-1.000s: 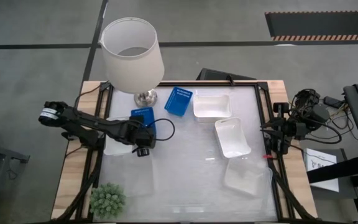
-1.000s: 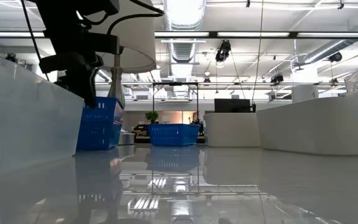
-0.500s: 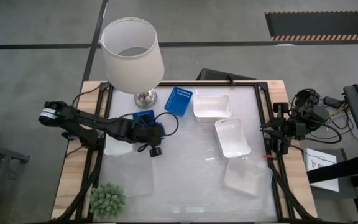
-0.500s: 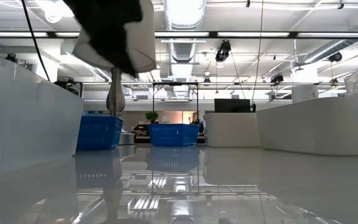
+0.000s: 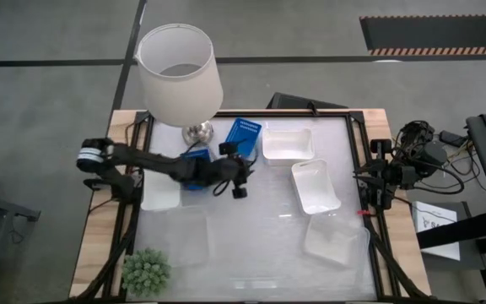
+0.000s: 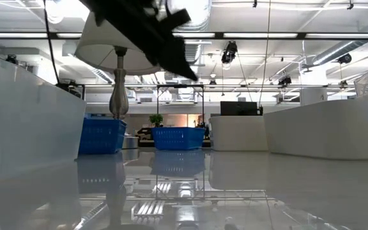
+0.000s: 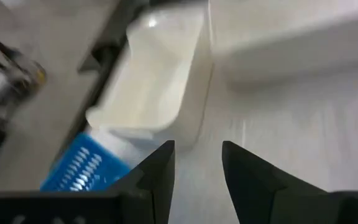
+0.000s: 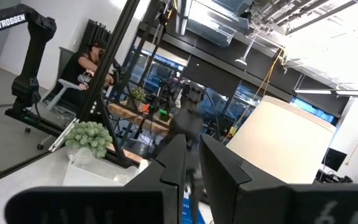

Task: Stack baskets by color
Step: Stack the top blue bin on top of the bottom blue bin

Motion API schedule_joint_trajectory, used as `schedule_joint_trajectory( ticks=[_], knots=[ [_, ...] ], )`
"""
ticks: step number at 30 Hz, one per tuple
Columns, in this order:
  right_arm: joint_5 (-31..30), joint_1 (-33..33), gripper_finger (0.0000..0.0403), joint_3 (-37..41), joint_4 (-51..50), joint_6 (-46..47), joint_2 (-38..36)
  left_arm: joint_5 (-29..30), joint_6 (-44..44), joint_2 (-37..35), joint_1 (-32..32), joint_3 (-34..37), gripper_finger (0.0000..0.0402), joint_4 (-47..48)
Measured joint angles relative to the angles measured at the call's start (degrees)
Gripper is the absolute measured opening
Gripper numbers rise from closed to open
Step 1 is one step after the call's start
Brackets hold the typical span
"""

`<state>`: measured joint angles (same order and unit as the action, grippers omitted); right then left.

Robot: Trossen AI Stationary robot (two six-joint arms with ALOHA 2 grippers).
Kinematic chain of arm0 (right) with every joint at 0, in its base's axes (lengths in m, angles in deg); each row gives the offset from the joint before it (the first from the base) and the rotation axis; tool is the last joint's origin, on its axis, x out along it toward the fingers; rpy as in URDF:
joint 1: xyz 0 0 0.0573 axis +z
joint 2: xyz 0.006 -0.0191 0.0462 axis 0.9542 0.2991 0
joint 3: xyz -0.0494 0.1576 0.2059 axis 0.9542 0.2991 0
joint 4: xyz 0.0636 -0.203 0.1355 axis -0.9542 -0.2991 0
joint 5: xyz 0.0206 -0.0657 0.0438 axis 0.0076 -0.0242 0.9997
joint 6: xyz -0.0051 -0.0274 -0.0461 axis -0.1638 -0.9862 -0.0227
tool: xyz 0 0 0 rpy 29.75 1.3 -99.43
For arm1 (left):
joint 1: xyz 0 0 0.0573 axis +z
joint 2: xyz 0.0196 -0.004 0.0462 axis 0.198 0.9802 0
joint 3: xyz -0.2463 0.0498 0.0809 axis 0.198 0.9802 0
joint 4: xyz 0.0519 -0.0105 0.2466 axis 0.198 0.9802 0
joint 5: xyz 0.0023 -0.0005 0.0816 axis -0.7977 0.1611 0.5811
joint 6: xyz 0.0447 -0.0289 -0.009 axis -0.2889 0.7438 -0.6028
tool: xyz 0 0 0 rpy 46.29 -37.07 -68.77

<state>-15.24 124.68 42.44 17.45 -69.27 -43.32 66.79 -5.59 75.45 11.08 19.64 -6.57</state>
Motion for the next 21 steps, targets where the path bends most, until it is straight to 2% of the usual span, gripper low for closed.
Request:
schedule_joint_trajectory(
  ticks=[2, 8, 12, 17, 21],
  knots=[
    [0.00, -0.01, 0.0038, 0.00, 0.00, -0.03, 0.00, -2.78, -1.41, 2.31, 2.85, -2.47, 0.0118, 4.63],
    [0.00, 0.01, 0.0038, 0.00, -0.04, -0.24, 0.00, -4.04, -7.43, 6.83, 9.34, -7.41, 0.0118, 15.38],
    [0.00, 0.00, 0.0038, 0.00, -0.04, -0.36, 0.00, -9.20, -9.80, 7.94, 11.95, -8.42, 0.0118, 15.38],
    [0.00, 0.01, 0.0038, 0.00, -0.04, -0.94, 0.00, -10.18, -9.80, 9.88, 14.27, -8.41, 0.0118, 14.15],
    [0.00, -0.01, 0.0038, 0.00, -0.04, -1.32, 0.00, -14.36, -9.77, 11.66, 14.88, -8.41, 0.0118, 13.37]
  ],
)
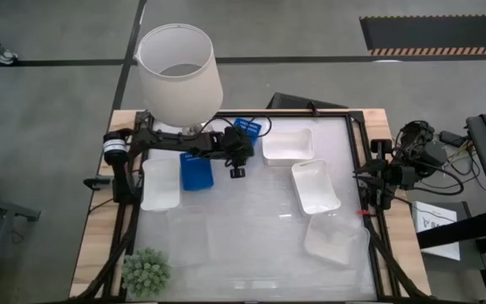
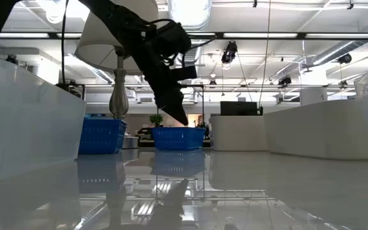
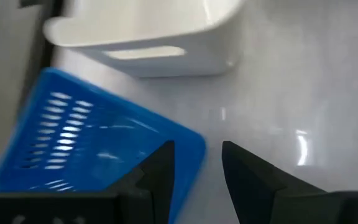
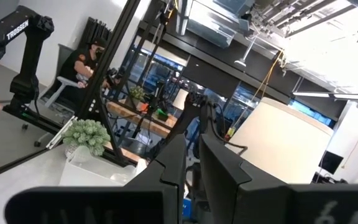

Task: Stack baskets by color
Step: Stack the top blue bin on top of the bottom blue bin

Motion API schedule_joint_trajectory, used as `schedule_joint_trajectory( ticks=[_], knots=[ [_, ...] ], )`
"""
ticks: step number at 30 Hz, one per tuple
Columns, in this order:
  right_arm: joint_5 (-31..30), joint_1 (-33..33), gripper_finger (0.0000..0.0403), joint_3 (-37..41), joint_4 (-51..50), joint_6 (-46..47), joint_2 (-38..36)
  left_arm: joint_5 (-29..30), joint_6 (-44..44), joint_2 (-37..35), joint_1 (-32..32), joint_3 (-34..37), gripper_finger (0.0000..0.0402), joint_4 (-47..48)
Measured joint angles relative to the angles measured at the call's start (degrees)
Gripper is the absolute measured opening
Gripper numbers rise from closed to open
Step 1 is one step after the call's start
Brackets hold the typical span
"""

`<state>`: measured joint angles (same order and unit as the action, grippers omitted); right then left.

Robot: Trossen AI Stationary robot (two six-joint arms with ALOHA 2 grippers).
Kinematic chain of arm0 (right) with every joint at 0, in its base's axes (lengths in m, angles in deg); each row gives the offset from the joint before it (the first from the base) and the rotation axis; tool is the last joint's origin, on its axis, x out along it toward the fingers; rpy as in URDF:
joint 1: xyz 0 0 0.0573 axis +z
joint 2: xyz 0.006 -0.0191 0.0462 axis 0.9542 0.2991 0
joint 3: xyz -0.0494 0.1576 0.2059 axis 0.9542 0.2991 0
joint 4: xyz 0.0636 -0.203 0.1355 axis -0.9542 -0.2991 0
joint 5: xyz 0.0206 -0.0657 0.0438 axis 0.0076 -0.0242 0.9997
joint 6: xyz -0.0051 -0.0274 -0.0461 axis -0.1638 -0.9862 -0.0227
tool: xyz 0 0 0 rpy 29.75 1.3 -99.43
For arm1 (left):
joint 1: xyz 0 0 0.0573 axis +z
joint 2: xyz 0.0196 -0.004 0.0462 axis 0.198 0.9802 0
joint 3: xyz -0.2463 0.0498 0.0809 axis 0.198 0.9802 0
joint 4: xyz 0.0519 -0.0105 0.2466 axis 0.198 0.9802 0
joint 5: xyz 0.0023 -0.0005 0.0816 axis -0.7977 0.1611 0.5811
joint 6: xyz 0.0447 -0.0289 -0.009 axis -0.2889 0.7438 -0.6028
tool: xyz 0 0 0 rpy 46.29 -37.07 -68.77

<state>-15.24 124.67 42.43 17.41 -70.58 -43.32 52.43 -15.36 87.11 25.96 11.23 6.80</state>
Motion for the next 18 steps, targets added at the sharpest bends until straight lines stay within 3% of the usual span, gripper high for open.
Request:
schedule_joint_trajectory(
  ticks=[12, 18],
  knots=[
    [0.00, 0.01, 0.0038, 0.00, 0.04, -0.53, 0.00, -0.26, 0.01, 4.30, 0.65, 0.07, 0.0115, -1.84],
    [0.00, 0.00, 0.0038, 0.00, 0.02, -0.51, 0.04, -0.28, 0.05, 4.52, 0.62, 0.07, 0.0053, -1.94]
  ],
)
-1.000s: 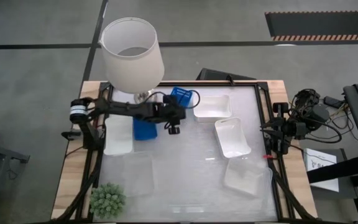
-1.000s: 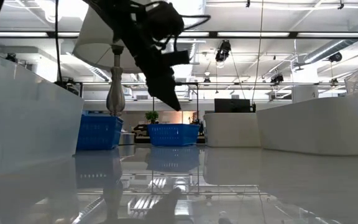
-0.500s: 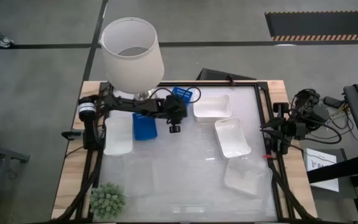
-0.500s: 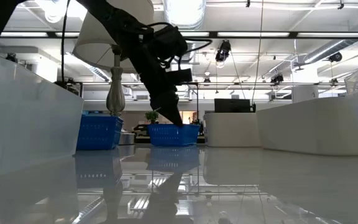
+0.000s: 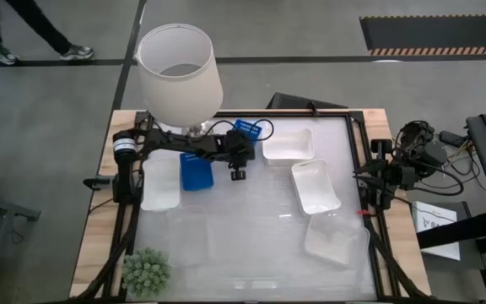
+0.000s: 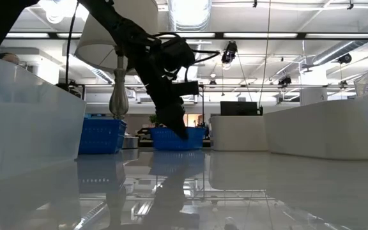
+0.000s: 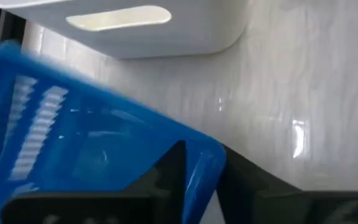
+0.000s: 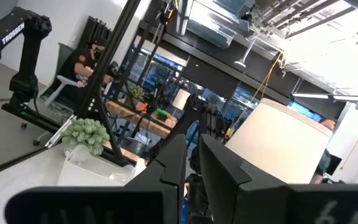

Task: Stack baskets by color
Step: Stack the top blue bin on top of the bottom blue bin

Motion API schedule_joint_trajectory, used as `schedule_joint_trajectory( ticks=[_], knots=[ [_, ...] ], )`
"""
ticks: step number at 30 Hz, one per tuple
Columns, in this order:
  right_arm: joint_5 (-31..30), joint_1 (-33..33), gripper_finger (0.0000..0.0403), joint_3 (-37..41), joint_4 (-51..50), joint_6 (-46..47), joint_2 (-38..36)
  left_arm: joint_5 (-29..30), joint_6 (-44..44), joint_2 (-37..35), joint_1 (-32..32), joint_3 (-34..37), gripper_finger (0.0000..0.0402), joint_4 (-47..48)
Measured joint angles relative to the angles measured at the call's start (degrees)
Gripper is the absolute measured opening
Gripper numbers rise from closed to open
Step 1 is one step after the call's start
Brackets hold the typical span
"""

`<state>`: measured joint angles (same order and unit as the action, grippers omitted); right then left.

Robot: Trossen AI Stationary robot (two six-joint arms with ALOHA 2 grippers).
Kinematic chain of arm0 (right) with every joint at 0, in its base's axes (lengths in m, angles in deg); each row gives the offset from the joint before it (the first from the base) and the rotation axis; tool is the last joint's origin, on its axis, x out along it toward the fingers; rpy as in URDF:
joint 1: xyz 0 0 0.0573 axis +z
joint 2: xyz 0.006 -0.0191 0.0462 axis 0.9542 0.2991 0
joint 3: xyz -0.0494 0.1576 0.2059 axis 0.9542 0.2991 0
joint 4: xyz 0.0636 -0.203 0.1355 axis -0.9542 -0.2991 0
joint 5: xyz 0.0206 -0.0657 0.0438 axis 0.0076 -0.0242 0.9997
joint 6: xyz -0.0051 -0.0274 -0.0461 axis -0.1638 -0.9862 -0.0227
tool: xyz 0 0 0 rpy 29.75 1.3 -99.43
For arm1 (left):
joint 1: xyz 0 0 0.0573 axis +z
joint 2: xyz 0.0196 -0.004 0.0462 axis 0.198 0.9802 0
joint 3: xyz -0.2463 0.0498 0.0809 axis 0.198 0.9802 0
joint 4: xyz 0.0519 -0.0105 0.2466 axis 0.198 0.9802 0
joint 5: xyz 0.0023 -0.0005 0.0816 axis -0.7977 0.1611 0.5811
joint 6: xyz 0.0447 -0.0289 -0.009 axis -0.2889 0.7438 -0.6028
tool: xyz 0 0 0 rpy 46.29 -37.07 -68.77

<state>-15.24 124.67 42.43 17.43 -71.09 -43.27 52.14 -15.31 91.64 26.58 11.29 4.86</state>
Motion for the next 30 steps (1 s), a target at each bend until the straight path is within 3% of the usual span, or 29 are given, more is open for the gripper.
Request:
schedule_joint_trajectory(
  ticks=[4, 17, 23, 30],
  knots=[
    [0.00, 0.02, 0.0038, 0.00, 0.00, -0.02, 0.00, -0.10, 0.65, -0.70, -0.10, 0.02, 0.0008, 0.03],
    [0.00, 0.02, 0.0038, -0.01, -0.02, -0.36, 0.00, 2.85, 3.23, -6.47, -6.38, -2.08, 0.0000, 1.14],
    [0.00, 0.02, 0.0038, -0.02, -0.02, 0.26, 0.00, 4.07, 12.71, -12.53, -11.33, -2.02, 0.0000, 3.14],
    [0.00, 0.00, 0.0038, -0.02, -0.02, 0.61, 0.00, 4.47, 24.33, -19.80, -20.80, -1.94, 0.0000, 12.44]
  ],
)
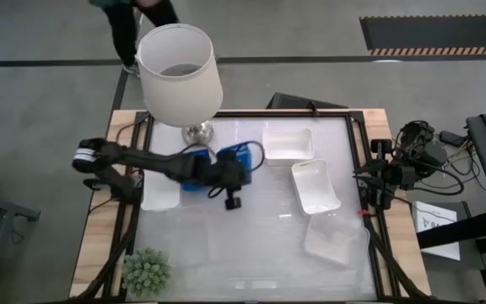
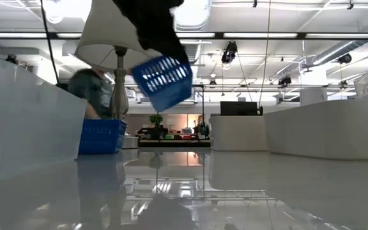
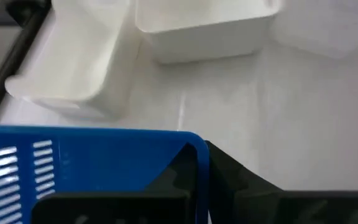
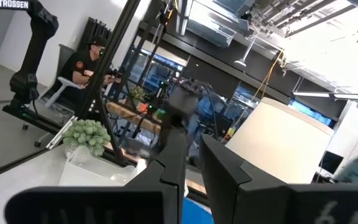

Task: Stack baskets by color
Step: Stack the top blue bin on top of the bottom blue bin

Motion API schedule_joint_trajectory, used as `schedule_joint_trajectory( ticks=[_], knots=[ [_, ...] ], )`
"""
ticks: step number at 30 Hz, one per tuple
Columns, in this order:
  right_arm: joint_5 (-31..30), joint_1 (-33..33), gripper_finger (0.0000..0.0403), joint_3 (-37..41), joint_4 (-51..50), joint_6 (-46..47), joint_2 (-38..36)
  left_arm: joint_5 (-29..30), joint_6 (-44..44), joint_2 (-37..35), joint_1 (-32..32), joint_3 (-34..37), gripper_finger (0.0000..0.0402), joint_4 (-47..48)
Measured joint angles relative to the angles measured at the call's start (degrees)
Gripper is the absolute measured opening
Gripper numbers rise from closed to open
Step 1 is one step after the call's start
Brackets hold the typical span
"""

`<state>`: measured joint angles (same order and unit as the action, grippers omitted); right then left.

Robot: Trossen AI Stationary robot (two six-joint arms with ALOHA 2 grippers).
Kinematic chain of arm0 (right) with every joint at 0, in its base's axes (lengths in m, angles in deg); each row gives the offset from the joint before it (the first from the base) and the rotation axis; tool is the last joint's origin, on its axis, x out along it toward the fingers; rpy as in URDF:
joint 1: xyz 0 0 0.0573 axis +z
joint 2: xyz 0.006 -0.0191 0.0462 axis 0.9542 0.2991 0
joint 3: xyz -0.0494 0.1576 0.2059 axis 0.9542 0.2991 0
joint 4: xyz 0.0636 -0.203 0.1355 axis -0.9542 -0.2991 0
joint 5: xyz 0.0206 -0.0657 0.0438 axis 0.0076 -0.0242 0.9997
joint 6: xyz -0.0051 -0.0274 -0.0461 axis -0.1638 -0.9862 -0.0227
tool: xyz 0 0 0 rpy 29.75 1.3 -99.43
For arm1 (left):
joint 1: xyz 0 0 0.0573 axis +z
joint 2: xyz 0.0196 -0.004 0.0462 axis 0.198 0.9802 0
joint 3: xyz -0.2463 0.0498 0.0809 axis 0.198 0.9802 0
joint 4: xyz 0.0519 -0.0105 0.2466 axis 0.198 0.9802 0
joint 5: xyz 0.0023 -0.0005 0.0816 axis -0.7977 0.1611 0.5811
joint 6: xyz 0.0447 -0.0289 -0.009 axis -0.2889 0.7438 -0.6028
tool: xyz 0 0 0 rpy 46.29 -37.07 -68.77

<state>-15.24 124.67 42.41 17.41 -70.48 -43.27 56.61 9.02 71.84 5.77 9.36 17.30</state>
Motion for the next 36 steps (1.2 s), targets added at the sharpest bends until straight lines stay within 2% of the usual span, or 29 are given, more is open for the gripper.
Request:
schedule_joint_trajectory(
  ticks=[6, 10, 20, 25, 36],
  knots=[
    [0.00, 0.00, 0.0038, 0.00, -0.02, 0.00, 0.04, 9.00, 14.92, -4.34, -5.76, -0.11, 0.0000, 15.40],
    [0.00, 0.02, 0.0038, 0.00, 0.00, 0.00, 0.04, 10.86, 20.92, -4.61, -6.43, 0.51, 0.0000, 25.49],
    [0.01, 0.01, 0.0038, 0.00, 0.00, 0.04, 0.04, 11.74, 17.22, -0.71, -3.99, 4.94, 0.0000, 27.09],
    [0.00, 0.00, 0.0038, 0.00, 0.00, 0.02, 0.04, 12.73, 16.97, -0.01, -2.91, 5.38, 0.0000, 27.29],
    [0.01, 0.01, 0.0038, 0.00, 0.00, 0.03, 0.04, 12.72, 9.77, 0.13, -2.56, 5.50, 0.0000, 27.63]
  ],
)
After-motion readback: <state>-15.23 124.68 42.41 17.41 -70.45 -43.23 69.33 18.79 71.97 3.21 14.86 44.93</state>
